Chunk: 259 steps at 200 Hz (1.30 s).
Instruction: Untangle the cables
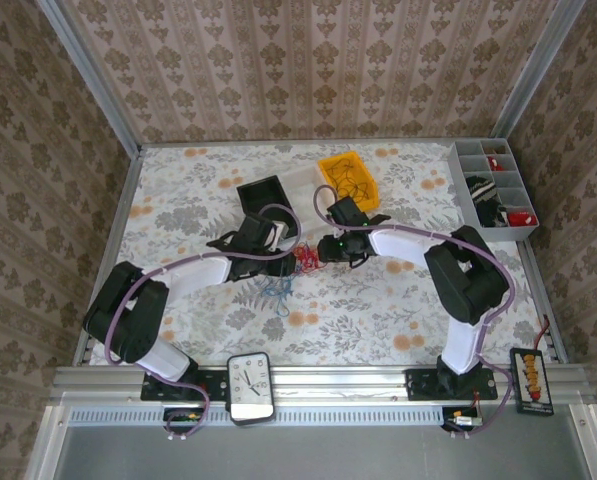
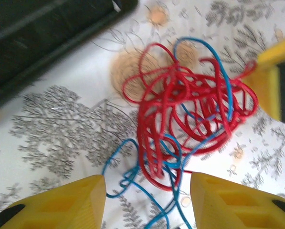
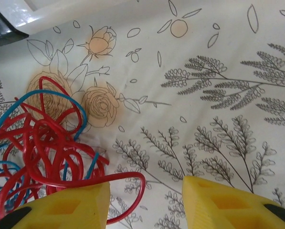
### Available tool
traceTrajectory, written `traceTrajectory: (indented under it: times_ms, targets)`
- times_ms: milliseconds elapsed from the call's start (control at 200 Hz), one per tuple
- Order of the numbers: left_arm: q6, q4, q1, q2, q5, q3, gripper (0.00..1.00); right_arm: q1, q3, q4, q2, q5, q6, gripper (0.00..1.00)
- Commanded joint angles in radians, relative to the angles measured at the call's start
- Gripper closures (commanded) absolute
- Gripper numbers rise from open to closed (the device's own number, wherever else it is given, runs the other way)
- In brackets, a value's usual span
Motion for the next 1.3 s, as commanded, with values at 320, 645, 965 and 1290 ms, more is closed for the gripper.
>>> traceTrajectory:
  times_ms: [320,645,965,1290]
  targets:
    - [0.073,-0.066,-0.057,0.13,-0.038,0.052,0.51,0.059,0.092,-0.094,0.119,0.201,-0.021,0.62]
    - [0.076,-0.059,-0.056,0.189,-0.04,0.074,0.53,0.072,0.065,-0.089,0.087,0.239,-0.005,0.65]
    - [0.076,-0.061,-0.055,0.18,-0.041,0.059,0.68,0.044,-0.018,0.049,-0.087,0.146,-0.051,0.62]
    - [0.082,-0.067,-0.055,0.196,-0.078,0.062,0.97,0.027,0.071,0.047,0.002,-0.051,-0.07,0.59]
